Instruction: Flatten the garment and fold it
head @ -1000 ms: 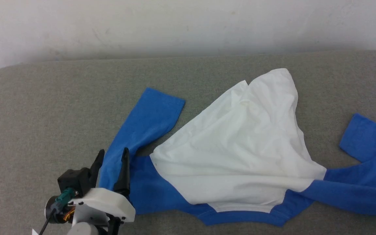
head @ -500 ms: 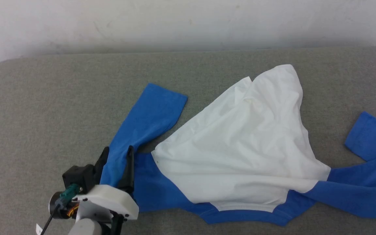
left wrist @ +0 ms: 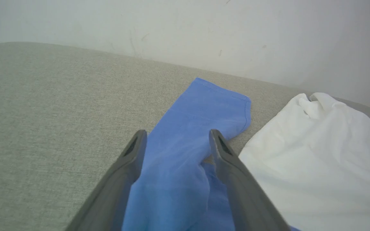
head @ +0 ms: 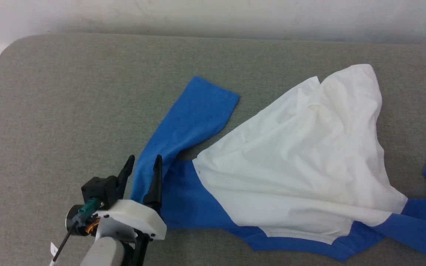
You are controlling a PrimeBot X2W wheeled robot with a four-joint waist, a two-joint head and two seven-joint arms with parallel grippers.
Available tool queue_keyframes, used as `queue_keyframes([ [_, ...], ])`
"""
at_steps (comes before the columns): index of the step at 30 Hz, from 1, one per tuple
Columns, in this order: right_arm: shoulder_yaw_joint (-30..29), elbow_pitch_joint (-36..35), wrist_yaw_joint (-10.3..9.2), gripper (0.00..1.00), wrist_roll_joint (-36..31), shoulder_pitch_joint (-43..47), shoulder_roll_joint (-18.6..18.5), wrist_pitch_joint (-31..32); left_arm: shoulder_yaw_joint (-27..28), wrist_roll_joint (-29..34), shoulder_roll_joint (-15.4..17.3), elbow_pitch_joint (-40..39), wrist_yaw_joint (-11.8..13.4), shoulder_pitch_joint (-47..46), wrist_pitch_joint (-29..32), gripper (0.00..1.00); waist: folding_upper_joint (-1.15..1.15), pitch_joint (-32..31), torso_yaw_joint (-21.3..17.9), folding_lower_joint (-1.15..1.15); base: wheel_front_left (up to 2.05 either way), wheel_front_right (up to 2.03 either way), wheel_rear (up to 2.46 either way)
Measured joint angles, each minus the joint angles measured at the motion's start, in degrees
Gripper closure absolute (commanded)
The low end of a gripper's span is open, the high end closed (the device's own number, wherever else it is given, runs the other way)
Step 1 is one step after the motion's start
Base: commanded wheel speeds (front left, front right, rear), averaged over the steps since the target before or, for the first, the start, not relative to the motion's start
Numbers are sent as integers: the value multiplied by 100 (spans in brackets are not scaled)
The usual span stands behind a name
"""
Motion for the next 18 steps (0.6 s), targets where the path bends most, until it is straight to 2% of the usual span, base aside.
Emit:
queue_keyframes([
  [3,42,189,0,0,67,-87,-153,-10,-2,-3,2,49,-37,0,-42,0,0,65,124,-1,0,0,0],
  [4,37,257,0,42,68,-113,-185,-42,-1,-7,3,55,-38,0,-48,0,0,92,152,-1,0,0,0],
  [5,24,320,1,100,68,-142,-209,-112,-1,-8,7,64,-40,-1,-55,0,0,119,176,-1,0,0,0],
  [11,-288,715,3,100,-225,-366,-252,-743,-8,-33,14,142,-42,-69,-98,0,0,227,244,0,0,0,0],
  [15,-762,924,1,100,-884,-660,-391,-1209,-36,-42,5,188,-51,-172,-147,0,0,247,251,0,0,0,0],
  [18,-1230,913,1,100,-1635,-1053,-597,-1527,-79,-42,-10,223,-92,-232,-192,0,0,280,281,1,0,0,0],
])
